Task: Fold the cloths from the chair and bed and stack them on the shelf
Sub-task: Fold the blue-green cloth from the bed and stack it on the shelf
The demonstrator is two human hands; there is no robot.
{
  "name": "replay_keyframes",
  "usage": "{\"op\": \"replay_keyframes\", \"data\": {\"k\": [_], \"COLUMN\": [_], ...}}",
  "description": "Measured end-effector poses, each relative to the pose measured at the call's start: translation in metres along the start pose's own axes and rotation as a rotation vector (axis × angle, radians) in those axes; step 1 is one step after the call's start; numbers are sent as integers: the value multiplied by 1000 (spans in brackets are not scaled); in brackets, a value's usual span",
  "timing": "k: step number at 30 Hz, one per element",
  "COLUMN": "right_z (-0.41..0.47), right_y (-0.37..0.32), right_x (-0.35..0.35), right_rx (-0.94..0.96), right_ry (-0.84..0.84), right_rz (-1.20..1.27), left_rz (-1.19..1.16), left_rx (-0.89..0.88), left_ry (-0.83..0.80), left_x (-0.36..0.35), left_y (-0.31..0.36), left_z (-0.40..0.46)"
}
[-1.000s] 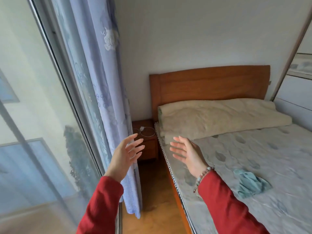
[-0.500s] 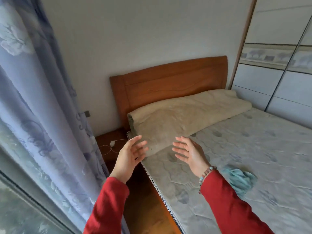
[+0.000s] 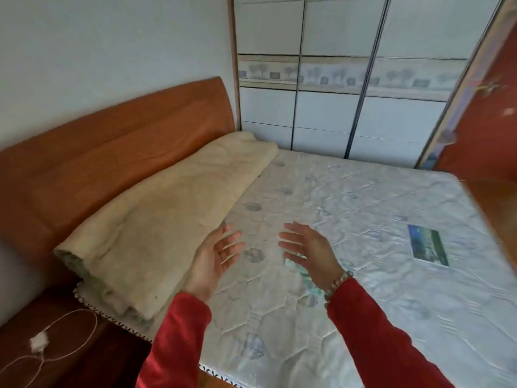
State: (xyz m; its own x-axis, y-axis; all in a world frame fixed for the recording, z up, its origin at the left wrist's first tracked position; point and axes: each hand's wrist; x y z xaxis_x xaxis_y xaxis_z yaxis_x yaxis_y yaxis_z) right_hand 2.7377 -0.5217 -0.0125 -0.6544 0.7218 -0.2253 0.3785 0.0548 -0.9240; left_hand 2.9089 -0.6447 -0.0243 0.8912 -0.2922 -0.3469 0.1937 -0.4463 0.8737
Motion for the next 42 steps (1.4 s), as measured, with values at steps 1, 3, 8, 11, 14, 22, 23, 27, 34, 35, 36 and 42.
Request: {"op": "replay_keyframes", "data": {"k": [1,3,8,11,14,22,23,27,34,35,36,42], "right_z": [8,26,81,116,154,261,276,329,434,450,464,524], "right_y": [-1,-3,-15,-23,-32,-21,-17,9,132,157,183,289], "right_x": [8,21,40,46,51,69,73,97,157,166,174,204], "right_rx": [17,43,79,70,49,-30,-42,-78,-184,-195,-214,-277], "right_ry": [32,93,193,229,252,349,370,437,539,516,474,373], "right_rz": [5,22,50,64,58,64,61,59,-273,-422,-580,-962], "left_rz": [12,43,141,190,210,331,351,429,743,796,847,1265], "left_rx": [6,14,31,65,82,164,177,224,216,217,212,-140], "left_ry": [-46,-125,-239,-266,-277,-353,-366,-421,-414,-412,-409,-430], "left_x": [-10,-29,-78,-106,-129,-176,-182,-201,-189,-182,-173,-126], "left_y": [-3,-6,-6,-2,-1,-32,-40,-83,-223,-249,-276,-406], "left_z": [10,32,91,127,166,274,289,349,464,477,488,535]}}
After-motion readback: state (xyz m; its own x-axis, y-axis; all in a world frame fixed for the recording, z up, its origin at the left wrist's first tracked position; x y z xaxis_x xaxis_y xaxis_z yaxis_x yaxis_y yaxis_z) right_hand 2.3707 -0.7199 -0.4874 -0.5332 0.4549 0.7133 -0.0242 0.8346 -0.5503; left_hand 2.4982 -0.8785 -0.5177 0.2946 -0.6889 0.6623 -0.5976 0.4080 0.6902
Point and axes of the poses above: each hand's wrist, its own z-axis towards the middle knuckle, its own x-axis out of the back of the hand, y = z × x, and after that the axes turned 7 degrees about y, right-handed
